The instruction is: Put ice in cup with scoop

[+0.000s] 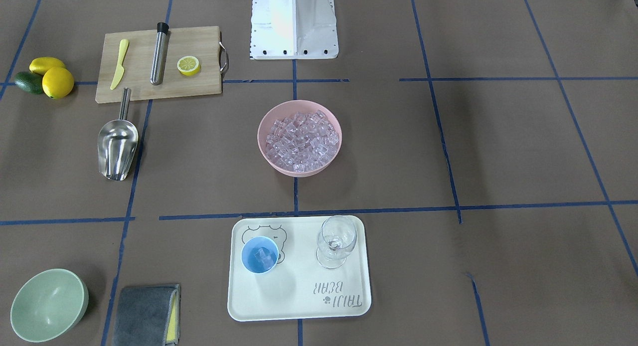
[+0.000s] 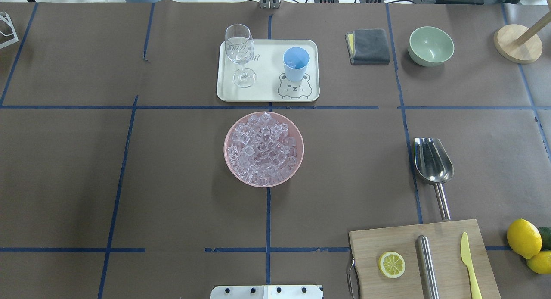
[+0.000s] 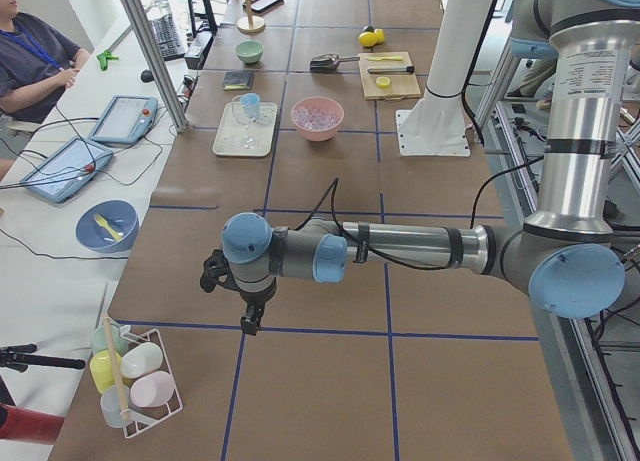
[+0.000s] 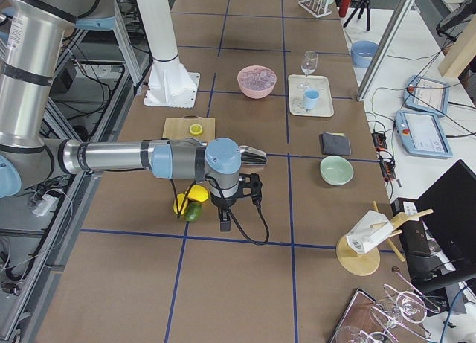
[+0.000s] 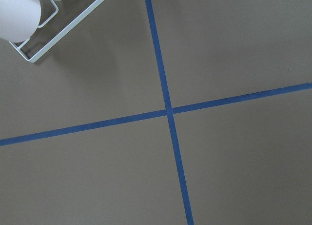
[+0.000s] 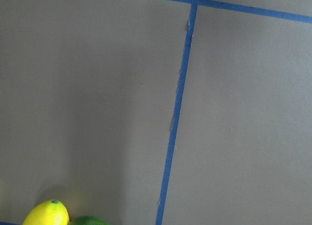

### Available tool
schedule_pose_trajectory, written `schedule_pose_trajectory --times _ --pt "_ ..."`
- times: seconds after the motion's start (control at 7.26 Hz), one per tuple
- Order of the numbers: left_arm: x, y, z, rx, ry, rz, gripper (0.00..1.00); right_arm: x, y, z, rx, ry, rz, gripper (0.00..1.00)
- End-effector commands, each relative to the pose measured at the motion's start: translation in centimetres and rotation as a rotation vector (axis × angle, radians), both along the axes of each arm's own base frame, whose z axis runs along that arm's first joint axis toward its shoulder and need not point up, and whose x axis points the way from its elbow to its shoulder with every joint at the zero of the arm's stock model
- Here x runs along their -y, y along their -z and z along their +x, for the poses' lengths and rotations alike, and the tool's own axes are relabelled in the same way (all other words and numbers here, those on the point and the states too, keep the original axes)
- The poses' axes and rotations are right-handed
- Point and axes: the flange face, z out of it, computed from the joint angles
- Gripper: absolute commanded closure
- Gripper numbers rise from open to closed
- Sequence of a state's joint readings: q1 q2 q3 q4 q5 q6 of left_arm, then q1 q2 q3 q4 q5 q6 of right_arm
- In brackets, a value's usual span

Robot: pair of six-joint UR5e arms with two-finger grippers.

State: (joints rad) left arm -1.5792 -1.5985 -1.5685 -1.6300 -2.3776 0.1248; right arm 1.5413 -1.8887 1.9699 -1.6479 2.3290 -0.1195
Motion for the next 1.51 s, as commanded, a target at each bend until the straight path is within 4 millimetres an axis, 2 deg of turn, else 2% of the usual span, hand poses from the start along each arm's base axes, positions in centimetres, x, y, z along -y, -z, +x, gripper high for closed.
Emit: schedule_pose_trajectory --times 0.0,0.28,1.38 --pt "-0.15 -0.12 0.0 0.006 0.003 -0.007 0.0 0.25 0.42 0.31 0.004 -0.008 0.012 0.0" --pt "-0.54 -0.62 -0.01 0.007 0.003 -0.019 0.0 0.34 0.63 0.45 -0.007 -0.007 0.023 0.0" --pt "-0.46 0.28 -0.09 0.007 0.003 0.0 0.0 0.72 0.35 0.79 -0.009 -0.018 0.02 0.0"
